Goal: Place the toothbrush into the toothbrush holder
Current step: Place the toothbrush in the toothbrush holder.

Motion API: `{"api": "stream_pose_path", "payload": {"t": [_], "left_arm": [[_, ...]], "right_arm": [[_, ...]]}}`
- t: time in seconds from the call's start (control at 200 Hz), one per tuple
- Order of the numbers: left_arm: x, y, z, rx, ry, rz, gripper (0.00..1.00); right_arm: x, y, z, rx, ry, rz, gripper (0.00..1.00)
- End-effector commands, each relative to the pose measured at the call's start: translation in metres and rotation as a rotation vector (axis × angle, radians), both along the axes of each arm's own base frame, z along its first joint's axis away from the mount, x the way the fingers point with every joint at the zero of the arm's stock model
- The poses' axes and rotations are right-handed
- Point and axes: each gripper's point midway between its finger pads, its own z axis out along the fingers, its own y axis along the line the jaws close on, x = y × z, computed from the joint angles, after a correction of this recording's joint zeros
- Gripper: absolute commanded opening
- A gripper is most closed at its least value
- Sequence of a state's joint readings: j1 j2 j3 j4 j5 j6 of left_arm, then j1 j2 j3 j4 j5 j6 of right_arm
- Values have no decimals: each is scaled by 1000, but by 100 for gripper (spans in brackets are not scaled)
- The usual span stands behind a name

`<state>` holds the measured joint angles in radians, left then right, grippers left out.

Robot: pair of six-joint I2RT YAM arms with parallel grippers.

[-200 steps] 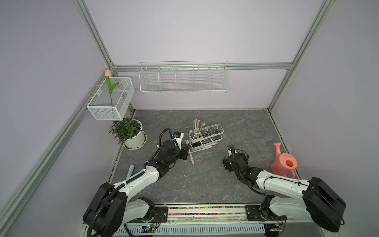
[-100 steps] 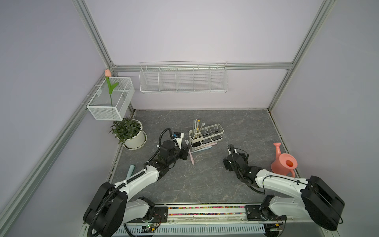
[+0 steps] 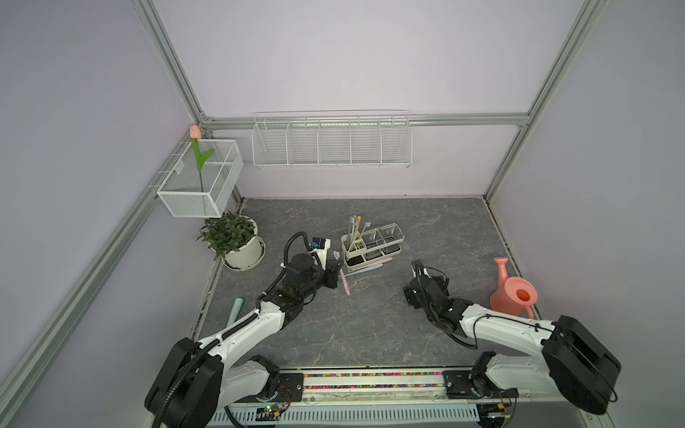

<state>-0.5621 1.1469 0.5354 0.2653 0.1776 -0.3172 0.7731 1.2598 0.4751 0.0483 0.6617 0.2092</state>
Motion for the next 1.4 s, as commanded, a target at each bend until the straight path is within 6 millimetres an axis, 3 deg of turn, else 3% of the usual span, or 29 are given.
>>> {"api": "stream_pose_path", "payload": {"t": [0.0, 0.29, 0.505, 0.585, 0.755, 0.855, 1.394], "left_arm": [[5, 9, 26, -44, -76, 59, 0], [27, 4, 73, -74, -152, 101, 0], [57, -11, 133, -69, -309, 101, 0], [67, -20, 146, -32, -351, 76, 0], [84, -33, 138, 67, -395, 38, 0], [86, -38, 126, 94, -438, 12, 0], [93, -49, 108, 142, -478, -38, 0]], "right_arm": [[4, -2, 2, 2, 0, -26, 89], [4, -5, 2, -4, 6, -38, 89], [5, -4, 1, 6, 13, -37, 89], [5, -4, 0, 2, 17, -39, 89], [5, -8, 1, -6, 13, -51, 89], [6, -8, 0, -3, 13, -52, 89], [11, -5, -11, -21, 64, -51, 89]]}}
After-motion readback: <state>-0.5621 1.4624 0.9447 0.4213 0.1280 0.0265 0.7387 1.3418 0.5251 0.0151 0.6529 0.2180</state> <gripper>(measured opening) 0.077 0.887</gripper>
